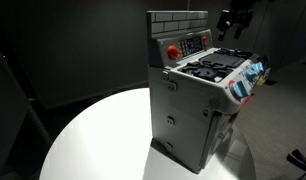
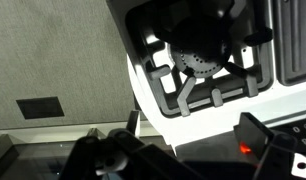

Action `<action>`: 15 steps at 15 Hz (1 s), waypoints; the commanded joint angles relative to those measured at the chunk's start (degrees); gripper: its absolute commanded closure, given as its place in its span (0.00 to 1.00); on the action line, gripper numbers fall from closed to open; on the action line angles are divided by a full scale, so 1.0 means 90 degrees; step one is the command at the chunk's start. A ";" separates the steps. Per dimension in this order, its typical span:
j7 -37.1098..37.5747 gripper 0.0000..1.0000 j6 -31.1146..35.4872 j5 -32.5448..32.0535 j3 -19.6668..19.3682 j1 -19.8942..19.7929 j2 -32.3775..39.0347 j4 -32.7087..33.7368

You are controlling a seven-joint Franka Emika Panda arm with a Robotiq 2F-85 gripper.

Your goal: Push the top orange button on the right side of the stove

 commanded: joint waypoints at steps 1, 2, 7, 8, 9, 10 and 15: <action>0.0092 0.00 -0.0164 0.0097 0.0017 0.0009 0.0275 0.0441; 0.0088 0.00 -0.0162 0.0098 0.0022 0.0014 0.0321 0.0493; 0.0024 0.00 -0.0134 0.0137 0.0081 0.0050 0.0605 0.0825; 0.0018 0.00 -0.0134 0.0143 0.0095 0.0064 0.0657 0.0890; 0.0006 0.00 -0.0120 0.0139 0.0108 0.0081 0.0724 0.0972; 0.0007 0.00 -0.0108 0.0119 0.0119 0.0100 0.0785 0.1036; 0.0087 0.00 -0.0086 -0.0100 0.0092 0.0192 0.1097 0.1453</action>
